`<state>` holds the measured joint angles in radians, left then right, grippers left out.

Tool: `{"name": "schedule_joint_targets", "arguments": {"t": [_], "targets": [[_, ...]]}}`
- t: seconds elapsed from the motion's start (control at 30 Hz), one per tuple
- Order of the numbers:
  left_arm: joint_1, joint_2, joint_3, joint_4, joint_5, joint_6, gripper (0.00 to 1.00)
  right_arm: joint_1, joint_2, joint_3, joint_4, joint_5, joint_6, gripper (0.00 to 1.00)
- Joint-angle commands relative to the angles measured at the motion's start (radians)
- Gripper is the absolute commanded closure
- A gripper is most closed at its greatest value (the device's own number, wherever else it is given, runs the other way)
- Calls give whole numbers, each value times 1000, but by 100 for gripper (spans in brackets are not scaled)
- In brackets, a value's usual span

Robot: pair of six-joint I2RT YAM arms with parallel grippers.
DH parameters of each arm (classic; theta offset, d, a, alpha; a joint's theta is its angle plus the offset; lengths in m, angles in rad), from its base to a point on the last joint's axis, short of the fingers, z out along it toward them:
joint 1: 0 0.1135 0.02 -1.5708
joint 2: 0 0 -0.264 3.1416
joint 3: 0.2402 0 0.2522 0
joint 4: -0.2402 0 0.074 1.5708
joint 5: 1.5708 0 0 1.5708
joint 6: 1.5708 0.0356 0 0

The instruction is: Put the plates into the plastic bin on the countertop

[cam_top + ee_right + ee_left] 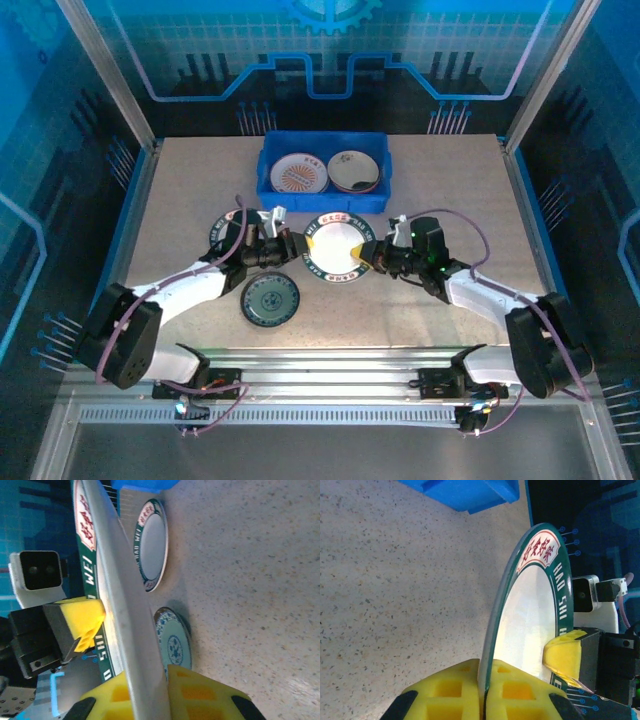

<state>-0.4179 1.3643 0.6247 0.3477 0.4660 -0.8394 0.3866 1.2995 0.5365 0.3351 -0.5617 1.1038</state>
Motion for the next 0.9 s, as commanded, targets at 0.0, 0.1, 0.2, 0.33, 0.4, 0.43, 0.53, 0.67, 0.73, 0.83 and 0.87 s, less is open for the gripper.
{"name": "schedule_joint_targets", "arguments": {"t": [0.0, 0.1, 0.2, 0.33, 0.4, 0.43, 0.53, 0.67, 0.73, 0.83, 0.87], "targets": [[-23, -68, -8, 16, 42, 10, 100, -24, -42, -17, -12, 105, -10, 100], [-25, -73, -2, -11, 37, 28, 100, -36, -90, -5, -81, 129, -44, 100], [-25, -99, 14, -93, -13, 70, 80, -60, -139, 22, -176, 156, -96, 100], [-27, -192, 38, -237, -121, 149, 1, -112, -184, 89, -314, 191, -180, 100], [-26, -234, 48, -301, -157, 184, 1, -128, -183, 143, -389, 205, -222, 100], [-27, -251, 55, -334, -175, 199, 0, -132, -179, 176, -429, 216, -240, 100], [-27, -281, 56, -383, -192, 227, 1, -134, -168, 254, -494, 240, -276, 100], [-27, -311, 15, -358, -200, 205, 1, -140, -144, 353, -549, 265, -307, 100], [-27, -319, -12, -320, -199, 177, 1, -144, -127, 412, -565, 276, -310, 100], [-27, -325, -41, -285, -198, 156, 1, -145, -88, 483, -585, 282, -309, 100], [-27, -328, -48, -278, -197, 152, 1, -144, -77, 504, -594, 286, -307, 100]]}}
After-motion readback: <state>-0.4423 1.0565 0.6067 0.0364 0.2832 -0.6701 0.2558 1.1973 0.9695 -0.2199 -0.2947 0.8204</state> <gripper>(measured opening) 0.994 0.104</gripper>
